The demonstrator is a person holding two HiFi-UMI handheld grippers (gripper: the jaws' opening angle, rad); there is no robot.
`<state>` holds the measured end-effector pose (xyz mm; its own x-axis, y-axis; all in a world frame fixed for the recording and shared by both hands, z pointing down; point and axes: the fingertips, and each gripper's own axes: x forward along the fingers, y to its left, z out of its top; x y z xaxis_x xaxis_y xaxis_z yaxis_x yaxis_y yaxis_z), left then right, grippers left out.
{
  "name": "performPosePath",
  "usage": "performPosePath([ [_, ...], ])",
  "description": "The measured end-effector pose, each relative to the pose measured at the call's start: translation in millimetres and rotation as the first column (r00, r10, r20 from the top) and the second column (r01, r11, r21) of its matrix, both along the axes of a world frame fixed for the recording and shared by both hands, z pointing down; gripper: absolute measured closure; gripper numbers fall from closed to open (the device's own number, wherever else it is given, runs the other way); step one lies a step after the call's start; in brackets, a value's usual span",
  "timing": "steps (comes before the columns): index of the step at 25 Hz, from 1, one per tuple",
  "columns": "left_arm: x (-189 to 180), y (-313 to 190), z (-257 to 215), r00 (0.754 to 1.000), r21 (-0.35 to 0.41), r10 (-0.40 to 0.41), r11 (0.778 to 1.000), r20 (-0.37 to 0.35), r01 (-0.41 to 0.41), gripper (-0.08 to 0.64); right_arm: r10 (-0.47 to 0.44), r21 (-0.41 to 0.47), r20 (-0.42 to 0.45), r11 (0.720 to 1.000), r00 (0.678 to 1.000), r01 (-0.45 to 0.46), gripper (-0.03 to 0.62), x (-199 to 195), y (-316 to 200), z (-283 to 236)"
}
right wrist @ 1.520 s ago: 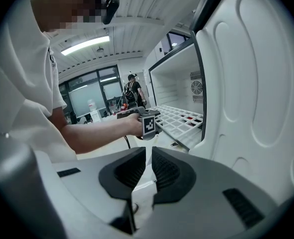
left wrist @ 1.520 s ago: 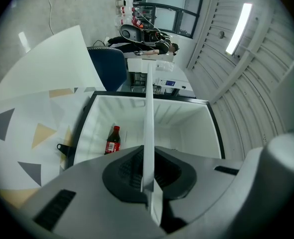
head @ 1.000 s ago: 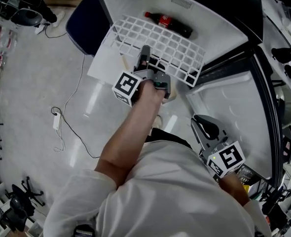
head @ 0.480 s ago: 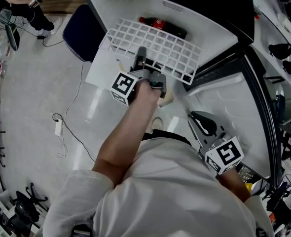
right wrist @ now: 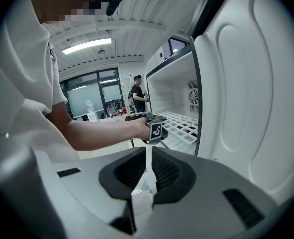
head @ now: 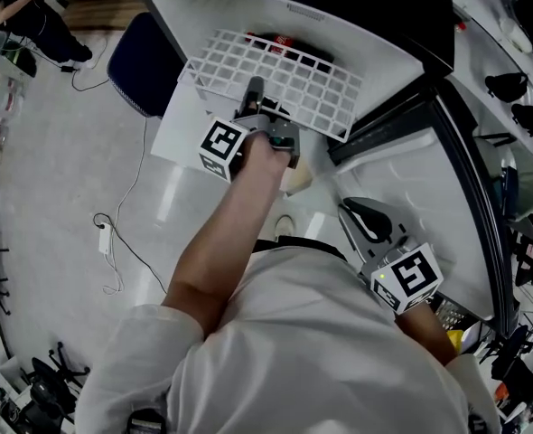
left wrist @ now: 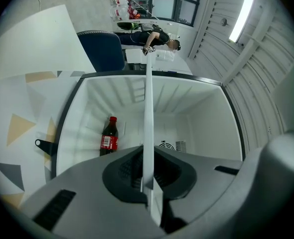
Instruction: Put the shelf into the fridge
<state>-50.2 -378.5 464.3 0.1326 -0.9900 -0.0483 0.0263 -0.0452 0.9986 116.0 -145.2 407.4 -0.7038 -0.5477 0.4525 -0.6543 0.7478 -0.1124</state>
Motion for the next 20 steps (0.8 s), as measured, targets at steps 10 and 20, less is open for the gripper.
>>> performPosePath([
  [10,14,-43,-2,1.0,-0.017,0.018,1.0,0.003,-0.018,0.534,0.038,-0.002,-0.003,0.999,0.999,-0.038,0.545,12,-16,-7],
  [20,23,-71,2,1.0,-0.015,0.017,1.0,0.005,-0.017,0.534,0.07,-0.014,-0.01,0.997,0.997,-0.07,0.545,21,-17,-3],
])
